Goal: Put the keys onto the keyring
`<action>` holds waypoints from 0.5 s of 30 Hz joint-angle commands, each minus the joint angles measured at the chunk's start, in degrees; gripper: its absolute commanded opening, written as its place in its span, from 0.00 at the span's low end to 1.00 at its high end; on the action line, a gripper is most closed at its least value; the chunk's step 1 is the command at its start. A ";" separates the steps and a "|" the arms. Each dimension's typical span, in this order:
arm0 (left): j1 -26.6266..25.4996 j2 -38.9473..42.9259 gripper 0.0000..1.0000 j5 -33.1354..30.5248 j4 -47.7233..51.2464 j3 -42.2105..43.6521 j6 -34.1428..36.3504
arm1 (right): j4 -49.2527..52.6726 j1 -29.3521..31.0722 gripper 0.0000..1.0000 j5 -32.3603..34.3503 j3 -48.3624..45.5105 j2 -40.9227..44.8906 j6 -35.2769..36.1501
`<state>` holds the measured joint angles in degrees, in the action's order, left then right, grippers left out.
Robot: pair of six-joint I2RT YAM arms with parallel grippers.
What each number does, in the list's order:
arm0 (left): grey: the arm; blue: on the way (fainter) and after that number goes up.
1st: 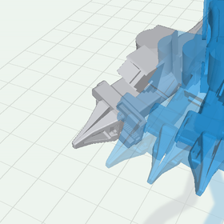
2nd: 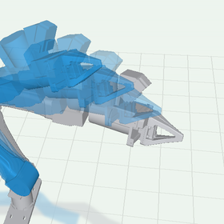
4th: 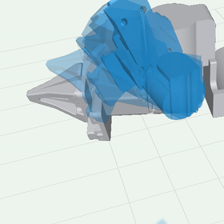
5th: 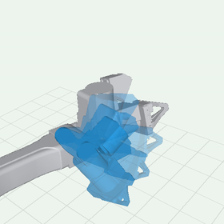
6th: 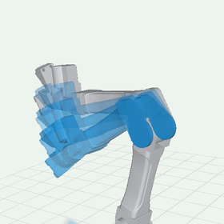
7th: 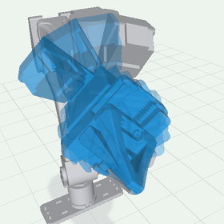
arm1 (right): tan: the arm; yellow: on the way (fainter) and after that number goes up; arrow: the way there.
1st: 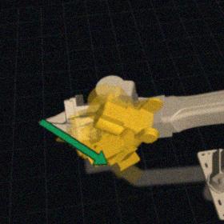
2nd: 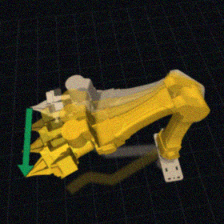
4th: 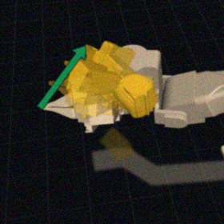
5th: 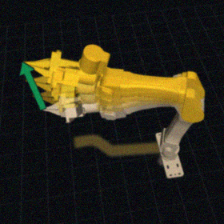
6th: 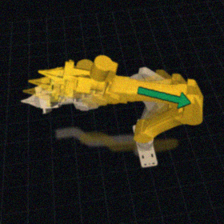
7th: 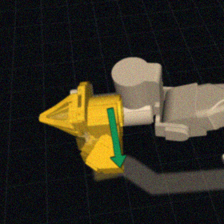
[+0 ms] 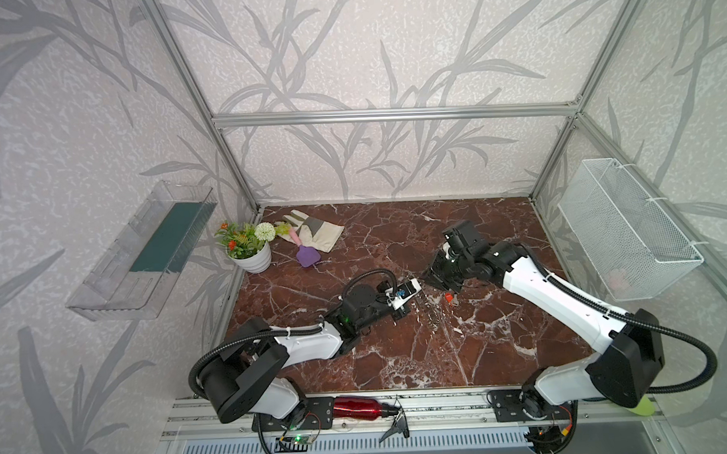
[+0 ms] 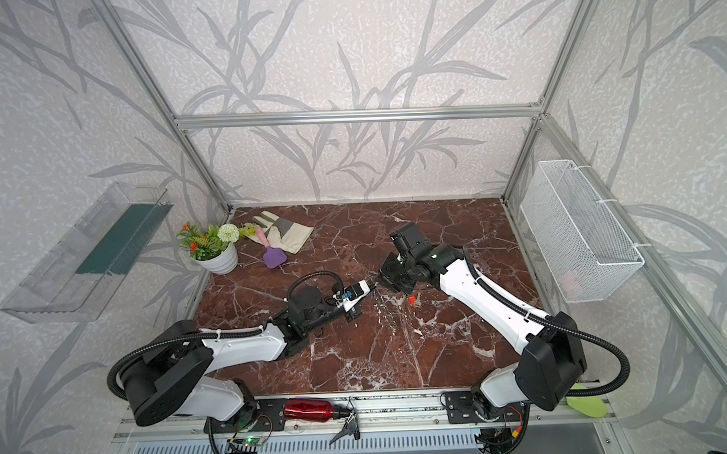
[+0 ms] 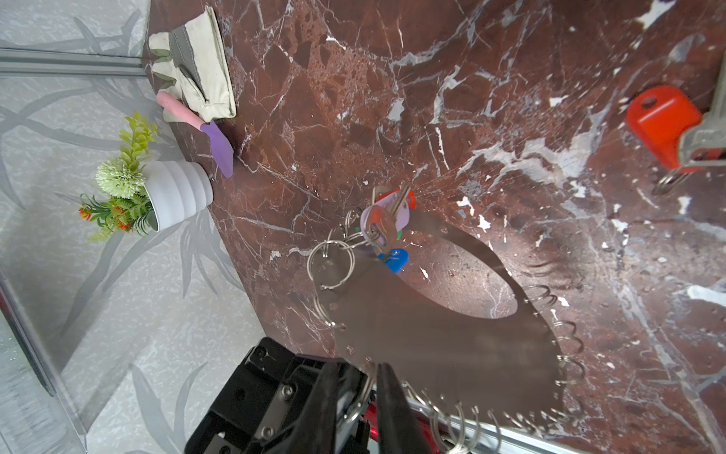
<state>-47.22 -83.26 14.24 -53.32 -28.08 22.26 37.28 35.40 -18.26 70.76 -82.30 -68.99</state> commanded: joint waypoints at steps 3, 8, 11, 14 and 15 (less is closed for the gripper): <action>-0.63 -0.84 0.00 -1.43 -4.21 -1.38 1.51 | -0.26 0.64 0.18 0.16 0.17 -1.01 -1.14; -0.96 -1.45 0.00 -2.98 -4.70 -1.28 1.64 | -0.08 0.73 0.16 0.14 -0.14 -1.41 -1.82; -1.11 -1.88 0.00 -3.67 -5.20 -1.36 1.72 | 0.35 0.75 0.16 0.51 -0.10 -1.39 -1.94; -1.36 -2.38 0.00 -4.68 -5.78 -1.47 1.73 | 0.24 0.85 0.16 0.50 -0.16 -1.41 -2.38; -1.45 -2.48 0.00 -4.74 -6.22 -1.38 1.73 | 0.40 0.82 0.16 0.51 -0.16 -1.52 -2.42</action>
<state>-48.18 -85.38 10.46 -54.83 -28.08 22.55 37.32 35.86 -18.02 70.76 -83.33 -70.78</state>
